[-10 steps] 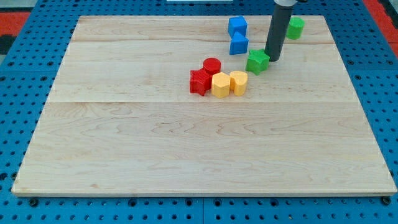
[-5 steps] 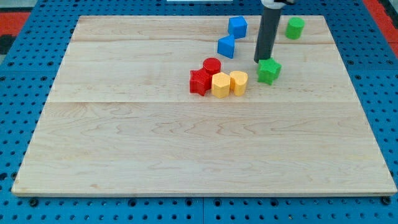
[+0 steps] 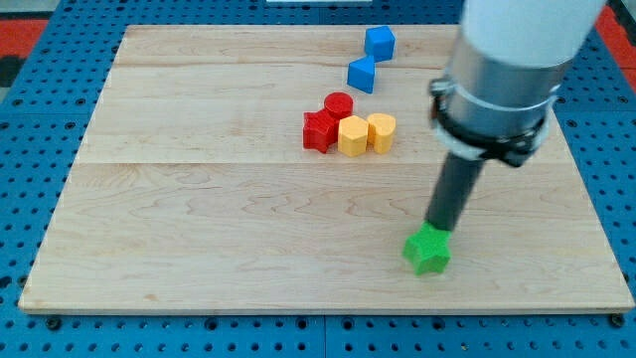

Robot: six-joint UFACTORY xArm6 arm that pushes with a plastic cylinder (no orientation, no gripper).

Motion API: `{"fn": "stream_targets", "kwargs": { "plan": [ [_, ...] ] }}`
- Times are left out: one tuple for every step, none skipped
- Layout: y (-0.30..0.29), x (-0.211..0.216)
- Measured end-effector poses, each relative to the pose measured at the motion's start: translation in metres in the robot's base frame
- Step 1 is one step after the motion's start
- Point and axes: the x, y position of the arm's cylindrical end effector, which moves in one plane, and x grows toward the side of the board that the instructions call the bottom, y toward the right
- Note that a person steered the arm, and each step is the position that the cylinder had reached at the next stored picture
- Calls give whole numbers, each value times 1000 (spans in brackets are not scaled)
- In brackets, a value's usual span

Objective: Place the green star diagonal to the red star

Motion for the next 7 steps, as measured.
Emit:
{"fn": "stream_targets", "kwargs": {
  "plan": [
    [-22, 0],
    [33, 0],
    [52, 12],
    [23, 49],
    [-33, 57],
    [-67, 51],
    [-20, 48]
  ]
}}
